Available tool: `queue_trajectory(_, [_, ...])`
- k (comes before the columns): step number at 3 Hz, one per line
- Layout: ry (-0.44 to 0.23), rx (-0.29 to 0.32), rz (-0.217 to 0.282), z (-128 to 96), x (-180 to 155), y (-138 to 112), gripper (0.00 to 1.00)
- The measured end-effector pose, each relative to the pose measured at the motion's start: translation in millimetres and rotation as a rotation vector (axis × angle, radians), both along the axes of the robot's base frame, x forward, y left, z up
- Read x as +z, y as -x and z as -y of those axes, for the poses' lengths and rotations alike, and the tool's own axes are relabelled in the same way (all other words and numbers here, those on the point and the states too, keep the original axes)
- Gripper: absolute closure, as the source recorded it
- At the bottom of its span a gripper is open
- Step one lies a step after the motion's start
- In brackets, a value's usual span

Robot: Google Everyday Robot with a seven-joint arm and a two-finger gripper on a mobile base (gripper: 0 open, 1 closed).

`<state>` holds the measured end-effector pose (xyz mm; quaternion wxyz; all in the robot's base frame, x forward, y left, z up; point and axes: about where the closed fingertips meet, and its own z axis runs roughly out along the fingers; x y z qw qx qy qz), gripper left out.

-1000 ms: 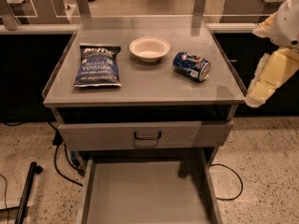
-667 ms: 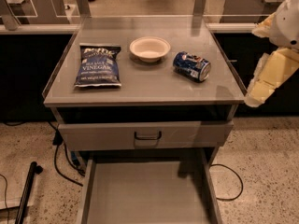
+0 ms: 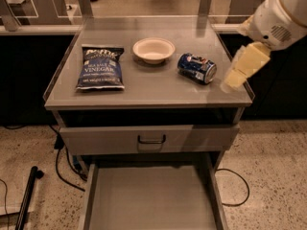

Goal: Place pepsi can into middle drawer

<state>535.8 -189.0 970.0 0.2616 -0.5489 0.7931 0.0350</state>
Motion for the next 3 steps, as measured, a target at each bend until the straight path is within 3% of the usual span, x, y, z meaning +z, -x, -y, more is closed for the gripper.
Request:
queue_trajectory(1, [-0.108, -0.015, -0.018, -14, -11, -33, 0.00])
queue_trajectory(2, [-0.174, -0.043, -0.025, -22, -22, -55, 0.00])
queue_trajectory(3, [-0.197, -0.072, -0.014, -27, -32, -68, 0.00])
